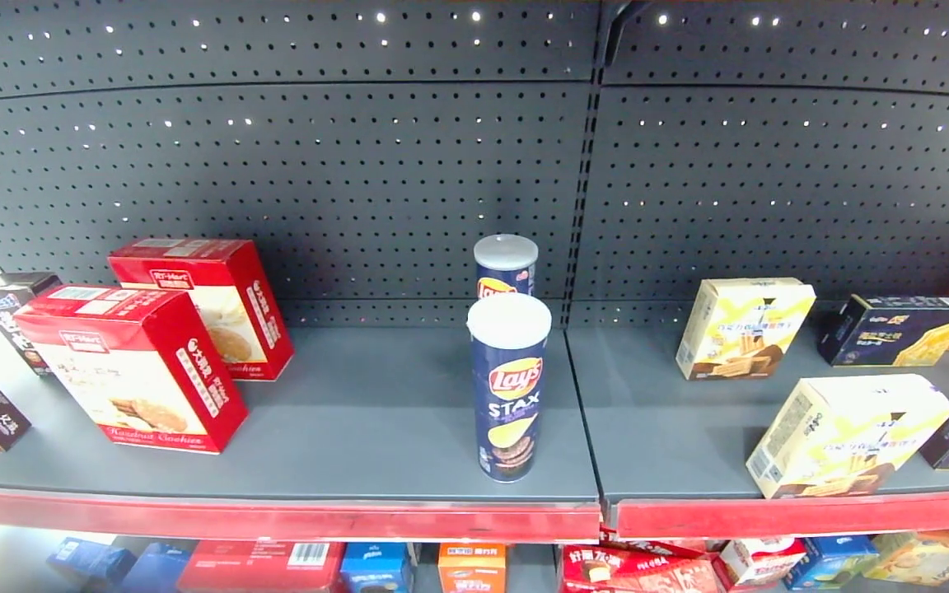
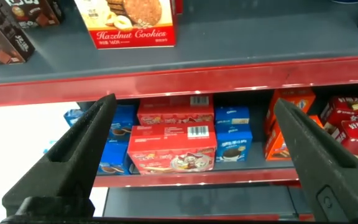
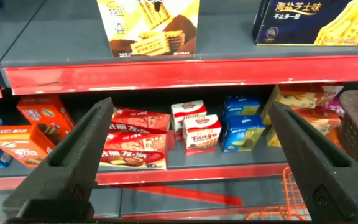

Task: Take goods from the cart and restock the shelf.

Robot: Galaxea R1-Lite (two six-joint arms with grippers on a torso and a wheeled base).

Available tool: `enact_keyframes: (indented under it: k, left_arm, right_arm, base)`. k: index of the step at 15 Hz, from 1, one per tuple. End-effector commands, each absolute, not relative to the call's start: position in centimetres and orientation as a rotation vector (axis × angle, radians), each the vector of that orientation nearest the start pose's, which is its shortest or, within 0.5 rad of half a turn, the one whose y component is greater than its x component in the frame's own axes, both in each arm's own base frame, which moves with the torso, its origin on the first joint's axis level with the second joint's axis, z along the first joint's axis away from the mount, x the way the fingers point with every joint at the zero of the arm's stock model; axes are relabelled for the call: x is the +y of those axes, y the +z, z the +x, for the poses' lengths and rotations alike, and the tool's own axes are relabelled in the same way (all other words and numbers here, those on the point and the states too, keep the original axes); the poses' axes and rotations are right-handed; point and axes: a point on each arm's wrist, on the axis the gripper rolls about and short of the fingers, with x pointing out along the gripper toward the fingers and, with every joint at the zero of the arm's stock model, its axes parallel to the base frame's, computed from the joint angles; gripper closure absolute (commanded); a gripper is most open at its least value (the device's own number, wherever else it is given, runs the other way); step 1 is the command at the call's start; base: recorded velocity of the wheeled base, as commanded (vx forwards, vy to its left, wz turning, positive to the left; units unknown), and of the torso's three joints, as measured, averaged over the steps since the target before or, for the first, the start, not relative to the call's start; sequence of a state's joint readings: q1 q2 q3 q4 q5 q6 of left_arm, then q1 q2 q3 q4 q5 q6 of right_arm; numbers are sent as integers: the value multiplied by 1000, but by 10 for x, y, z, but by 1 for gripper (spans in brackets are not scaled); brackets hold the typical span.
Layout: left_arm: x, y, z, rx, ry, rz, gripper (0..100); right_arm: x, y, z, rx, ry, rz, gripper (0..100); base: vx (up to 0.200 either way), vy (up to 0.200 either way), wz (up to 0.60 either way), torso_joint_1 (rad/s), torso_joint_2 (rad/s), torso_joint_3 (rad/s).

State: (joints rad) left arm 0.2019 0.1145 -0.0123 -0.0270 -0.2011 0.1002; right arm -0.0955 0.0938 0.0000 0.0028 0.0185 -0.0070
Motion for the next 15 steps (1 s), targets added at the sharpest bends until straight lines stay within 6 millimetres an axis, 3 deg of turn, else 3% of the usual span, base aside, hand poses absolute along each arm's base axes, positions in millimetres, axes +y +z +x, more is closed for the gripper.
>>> enact_keyframes:
  k: [1,15]
  left_arm:
    - [-7,84,-13,75,1,84,0]
    - [-7,84,-13,77,-3,75,0]
  right_arm:
    - [2,77,-16,97,-76,-2,0]
    - [2,77,-16,97,-76,-2,0]
  base:
    - [0,0,0,0,0,0]
    - [0,0,0,0,0,0]
